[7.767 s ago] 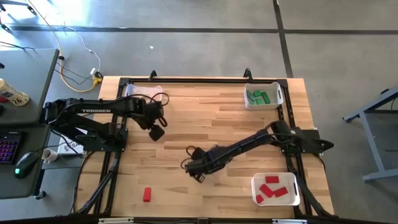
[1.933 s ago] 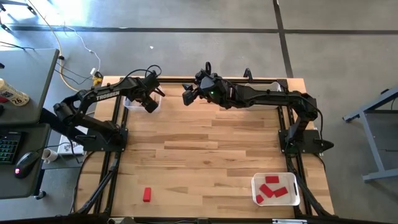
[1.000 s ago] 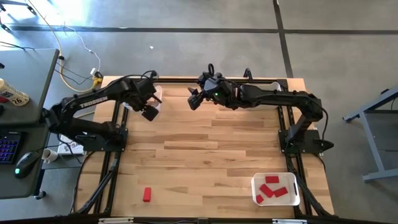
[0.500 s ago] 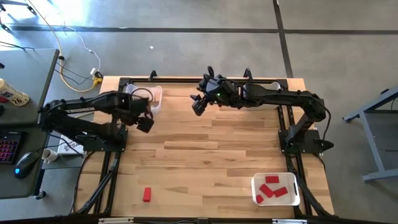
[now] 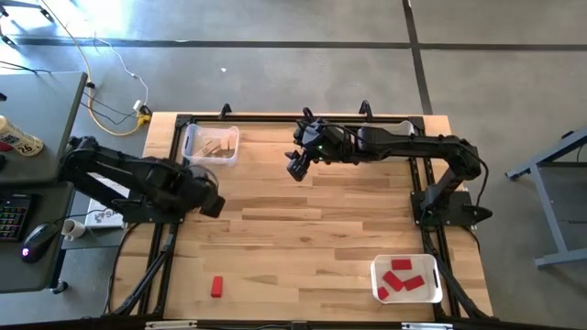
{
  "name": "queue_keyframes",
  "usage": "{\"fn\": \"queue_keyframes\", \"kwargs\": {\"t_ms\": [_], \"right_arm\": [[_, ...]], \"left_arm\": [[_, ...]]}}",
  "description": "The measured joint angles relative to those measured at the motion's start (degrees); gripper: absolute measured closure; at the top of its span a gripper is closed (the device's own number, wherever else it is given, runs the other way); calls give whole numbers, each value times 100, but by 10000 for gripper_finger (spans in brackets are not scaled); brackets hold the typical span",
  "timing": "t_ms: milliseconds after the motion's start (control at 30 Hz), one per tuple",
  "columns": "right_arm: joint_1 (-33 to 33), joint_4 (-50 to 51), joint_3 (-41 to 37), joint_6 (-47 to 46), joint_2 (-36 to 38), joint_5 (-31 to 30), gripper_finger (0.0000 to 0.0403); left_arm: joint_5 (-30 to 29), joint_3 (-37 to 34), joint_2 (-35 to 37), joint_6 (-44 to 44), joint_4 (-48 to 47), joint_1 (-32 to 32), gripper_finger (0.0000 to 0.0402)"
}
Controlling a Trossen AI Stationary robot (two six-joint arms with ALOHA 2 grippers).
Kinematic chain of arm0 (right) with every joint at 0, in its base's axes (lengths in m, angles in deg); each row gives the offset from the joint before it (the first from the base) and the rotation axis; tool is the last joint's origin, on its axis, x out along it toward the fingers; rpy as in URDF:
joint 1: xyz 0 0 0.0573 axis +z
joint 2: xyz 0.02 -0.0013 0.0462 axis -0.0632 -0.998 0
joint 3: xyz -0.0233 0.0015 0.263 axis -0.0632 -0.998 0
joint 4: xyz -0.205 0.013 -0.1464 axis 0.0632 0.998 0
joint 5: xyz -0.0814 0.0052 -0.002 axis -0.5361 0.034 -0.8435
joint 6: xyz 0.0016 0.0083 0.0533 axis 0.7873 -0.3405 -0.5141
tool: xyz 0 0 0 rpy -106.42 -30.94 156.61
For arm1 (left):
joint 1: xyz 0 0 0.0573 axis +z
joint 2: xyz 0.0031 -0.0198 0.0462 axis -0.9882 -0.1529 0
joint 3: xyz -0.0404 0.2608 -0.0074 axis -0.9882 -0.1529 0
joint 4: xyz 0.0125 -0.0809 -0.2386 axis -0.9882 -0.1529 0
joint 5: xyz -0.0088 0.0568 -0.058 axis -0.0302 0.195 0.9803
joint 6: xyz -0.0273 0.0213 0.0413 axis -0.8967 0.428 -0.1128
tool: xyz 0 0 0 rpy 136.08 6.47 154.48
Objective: Sort & place blocks by color
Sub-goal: Put the red block into the white bin
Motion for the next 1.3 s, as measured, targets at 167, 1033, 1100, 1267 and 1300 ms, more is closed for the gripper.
{"fn": "queue_keyframes", "kwargs": {"t_ms": [167, 1033, 1100, 1267, 1300], "right_arm": [[37, 287, 0, 2, -1, 130, 194], [63, 1098, -7, 2, -2, 120, 194], [63, 1092, -7, 2, -2, 102, 194], [63, 1117, -7, 2, -3, 100, 194], [63, 1132, -7, 2, -4, 100, 194]], "left_arm": [[-59, 0, -80, -1029, 240, -907, 183], [-36, -4, -2484, -4650, 2862, -3683, 206], [-23, -4, -2612, -4664, 3114, -3744, 207], [-20, -4, -2937, -4666, 3650, -3782, 209], [-17, -4, -3002, -4666, 3674, -3782, 209]]}}
